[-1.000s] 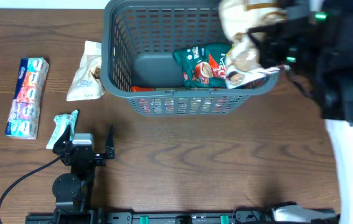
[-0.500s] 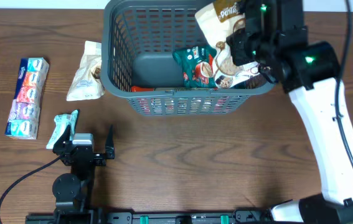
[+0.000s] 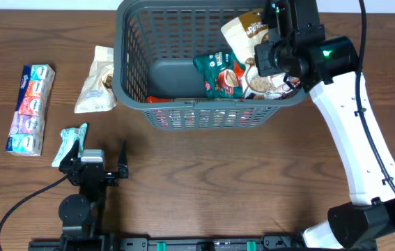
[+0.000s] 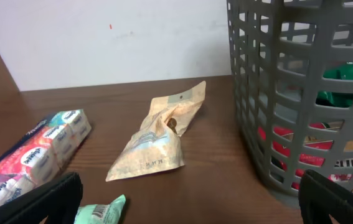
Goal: Pack container
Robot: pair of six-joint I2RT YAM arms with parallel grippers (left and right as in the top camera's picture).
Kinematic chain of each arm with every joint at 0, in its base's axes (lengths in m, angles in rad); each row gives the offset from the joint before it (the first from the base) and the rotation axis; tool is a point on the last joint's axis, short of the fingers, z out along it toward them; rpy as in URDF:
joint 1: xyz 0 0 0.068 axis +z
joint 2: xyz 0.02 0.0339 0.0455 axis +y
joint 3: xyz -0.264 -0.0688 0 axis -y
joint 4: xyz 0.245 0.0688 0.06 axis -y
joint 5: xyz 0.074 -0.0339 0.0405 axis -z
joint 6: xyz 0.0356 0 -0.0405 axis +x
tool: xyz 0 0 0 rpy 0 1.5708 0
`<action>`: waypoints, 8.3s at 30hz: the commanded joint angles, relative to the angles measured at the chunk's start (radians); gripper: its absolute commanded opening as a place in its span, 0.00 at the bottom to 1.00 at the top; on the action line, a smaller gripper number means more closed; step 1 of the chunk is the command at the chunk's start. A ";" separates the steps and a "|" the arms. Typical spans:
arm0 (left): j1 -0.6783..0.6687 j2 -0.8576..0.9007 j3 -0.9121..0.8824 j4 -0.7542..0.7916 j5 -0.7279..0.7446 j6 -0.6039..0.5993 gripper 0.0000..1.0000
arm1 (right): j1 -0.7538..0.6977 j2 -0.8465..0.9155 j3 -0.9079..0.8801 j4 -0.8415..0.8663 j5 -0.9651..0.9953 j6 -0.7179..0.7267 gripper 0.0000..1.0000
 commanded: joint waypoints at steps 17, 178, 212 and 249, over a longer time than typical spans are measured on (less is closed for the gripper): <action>-0.005 -0.006 -0.025 -0.020 -0.004 0.006 0.99 | -0.074 0.056 0.016 -0.081 0.049 0.163 0.02; 0.205 1.979 1.655 -0.805 0.152 0.304 0.98 | -0.136 0.099 0.703 -0.325 0.404 0.029 0.99; 0.111 2.174 1.656 -0.641 0.073 0.262 0.98 | -0.136 0.099 0.703 -0.325 0.404 0.029 0.99; 0.131 2.025 1.670 -0.713 -0.068 0.138 0.06 | -0.136 0.099 0.703 -0.325 0.404 0.029 0.99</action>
